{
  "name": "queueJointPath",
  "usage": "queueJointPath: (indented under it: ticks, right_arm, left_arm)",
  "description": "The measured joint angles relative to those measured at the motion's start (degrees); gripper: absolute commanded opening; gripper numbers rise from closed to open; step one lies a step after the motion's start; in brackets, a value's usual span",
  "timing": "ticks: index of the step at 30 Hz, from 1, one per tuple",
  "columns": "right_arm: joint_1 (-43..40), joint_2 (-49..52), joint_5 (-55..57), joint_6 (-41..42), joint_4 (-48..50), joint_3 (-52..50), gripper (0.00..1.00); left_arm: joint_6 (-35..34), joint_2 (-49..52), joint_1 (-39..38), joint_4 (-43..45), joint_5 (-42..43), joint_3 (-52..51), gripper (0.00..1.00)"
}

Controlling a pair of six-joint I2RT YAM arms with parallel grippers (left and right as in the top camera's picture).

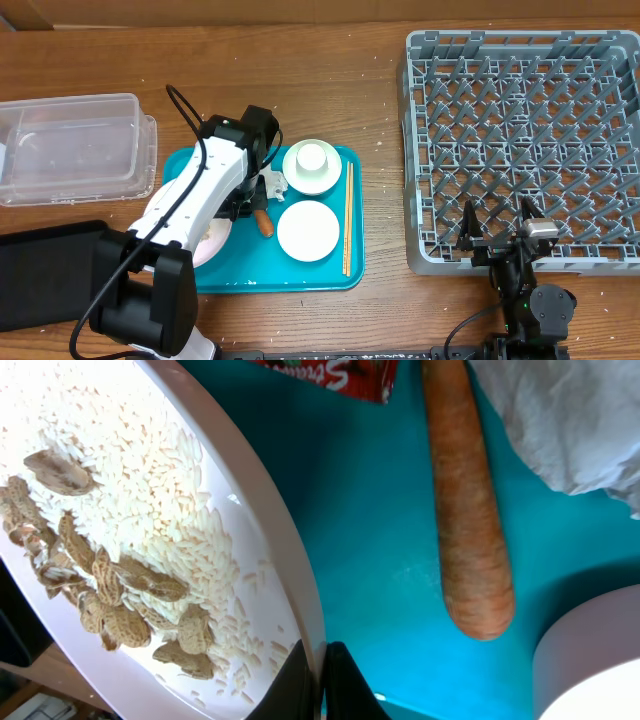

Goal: Sort waste into correct bins and load items into the dishwasher
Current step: 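Grasp the rim of the white plate with the left gripper, then lift the plate and carry it left over the black tray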

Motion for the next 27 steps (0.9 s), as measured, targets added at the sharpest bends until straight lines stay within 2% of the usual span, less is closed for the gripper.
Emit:
queueJointPath:
  ticks: [11, 22, 27]
  right_arm:
    - [0.0, 0.0, 0.0, 0.0, 0.0, 0.0, 1.00]
    - [0.0, 0.0, 0.0, 0.0, 0.0, 0.0, 1.00]
    - [0.0, 0.0, 0.0, 0.0, 0.0, 0.0, 1.00]
  left_arm:
    - [0.0, 0.1, 2.0, -7.6, -5.0, 8.7, 0.04]
    - [0.2, 0.1, 13.8, -10.7, -5.5, 20.2, 0.04]
    - [1.6, 0.1, 21.2, -8.1, -3.3, 24.2, 0.04]
